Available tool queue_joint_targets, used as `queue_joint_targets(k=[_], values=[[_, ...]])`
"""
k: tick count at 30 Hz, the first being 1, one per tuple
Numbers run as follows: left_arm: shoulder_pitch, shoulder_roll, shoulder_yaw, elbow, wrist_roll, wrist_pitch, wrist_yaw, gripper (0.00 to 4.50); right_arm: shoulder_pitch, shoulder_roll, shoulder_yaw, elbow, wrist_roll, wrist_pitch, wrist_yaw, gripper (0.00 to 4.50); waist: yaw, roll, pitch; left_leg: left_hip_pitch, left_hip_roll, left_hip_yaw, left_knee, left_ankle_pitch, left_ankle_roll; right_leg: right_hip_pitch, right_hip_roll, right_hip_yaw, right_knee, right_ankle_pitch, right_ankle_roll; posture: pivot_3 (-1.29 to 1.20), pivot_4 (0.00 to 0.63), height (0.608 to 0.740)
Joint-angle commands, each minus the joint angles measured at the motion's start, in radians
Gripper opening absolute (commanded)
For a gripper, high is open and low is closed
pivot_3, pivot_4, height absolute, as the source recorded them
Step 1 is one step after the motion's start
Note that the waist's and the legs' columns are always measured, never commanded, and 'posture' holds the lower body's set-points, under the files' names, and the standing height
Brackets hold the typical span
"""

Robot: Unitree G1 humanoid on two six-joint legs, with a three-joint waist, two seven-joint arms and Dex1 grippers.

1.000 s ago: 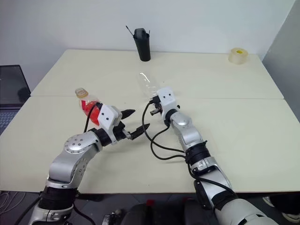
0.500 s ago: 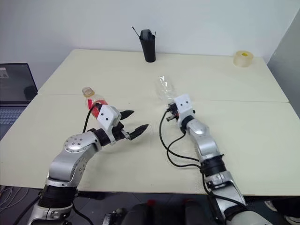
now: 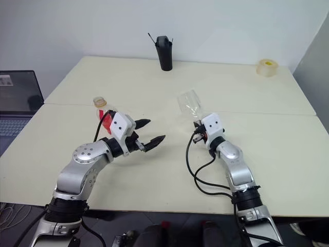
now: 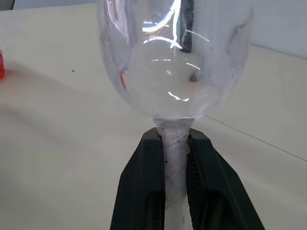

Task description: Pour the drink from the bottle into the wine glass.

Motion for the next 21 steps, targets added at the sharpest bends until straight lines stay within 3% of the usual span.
queue_joint_targets(k=[1,12,21], values=[[-0.018,0.008,0.006,-0.014,0.004,-0.024,-0.007,4.5,0.114,-0.048,0.008,0.069,-0.009,0.059,0.039,0.29,0.003,-0.001,-0.001,0.003,0.0,0.0,-0.001,0.0,0.0,0.003,0.0,0.0,-0.001,0.0,0.0,0.0,0.15,0.74],[-0.028,0.008,0.001,-0.017,0.003,-0.015,-0.022,4.5,0.177,-0.114,-0.01,0.023,0.012,0.109,0.069,0.23,-0.009,-0.006,-0.013,0.028,-0.001,0.002,-0.014,-0.001,0.001,0.023,0.0,0.003,-0.004,-0.004,-0.001,0.0,0.15,0.74],[-0.022,-0.002,0.048,-0.097,-0.137,0.007,-0.102,4.5,0.067,-0.08,-0.025,-0.082,0.116,0.176,0.111,0.23,-0.011,-0.005,-0.012,0.027,0.0,0.0,-0.014,-0.001,0.001,0.022,0.0,0.003,-0.004,-0.005,-0.001,0.0,0.15,0.74]])
